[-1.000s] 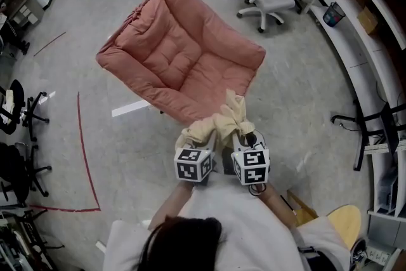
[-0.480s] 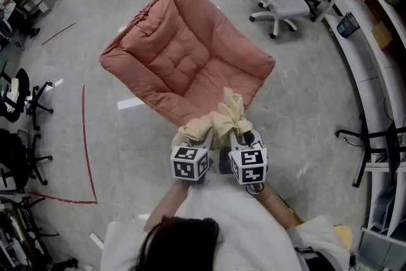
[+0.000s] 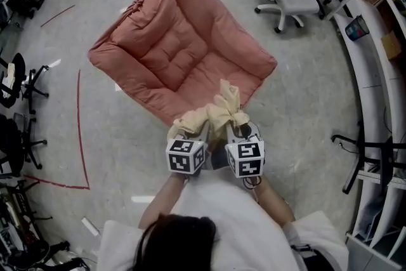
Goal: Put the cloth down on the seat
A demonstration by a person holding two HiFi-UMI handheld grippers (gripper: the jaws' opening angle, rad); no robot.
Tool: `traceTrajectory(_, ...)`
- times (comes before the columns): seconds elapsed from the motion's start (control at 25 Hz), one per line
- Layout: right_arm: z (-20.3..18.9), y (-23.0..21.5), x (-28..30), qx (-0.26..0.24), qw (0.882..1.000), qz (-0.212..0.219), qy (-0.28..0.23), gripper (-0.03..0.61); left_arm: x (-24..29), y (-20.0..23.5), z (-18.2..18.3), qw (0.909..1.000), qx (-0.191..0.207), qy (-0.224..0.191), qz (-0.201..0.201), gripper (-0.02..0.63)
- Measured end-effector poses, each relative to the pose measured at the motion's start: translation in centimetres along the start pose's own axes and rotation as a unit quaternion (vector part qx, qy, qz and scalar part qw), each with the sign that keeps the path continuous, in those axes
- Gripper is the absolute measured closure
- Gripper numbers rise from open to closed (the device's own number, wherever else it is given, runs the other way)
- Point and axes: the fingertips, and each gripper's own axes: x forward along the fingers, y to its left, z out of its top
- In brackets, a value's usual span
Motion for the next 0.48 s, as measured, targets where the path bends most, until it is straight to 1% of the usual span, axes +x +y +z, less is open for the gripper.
traceTrajectory(0.32, 0.9, -3.4, 4.2, -0.014, 0.999, 0.026, 0.019, 0.500, 4.8, 1.3, 1.7, 0.9993, -0.027, 0.009, 0.023, 0.555)
traceTrajectory(0.48, 1.2, -4.7, 6.4, -0.021, 0.998, 0.040, 0.034, 0.500, 7.0, 2.2, 2.2, 0.9980, -0.051, 0.013, 0.035, 0.555)
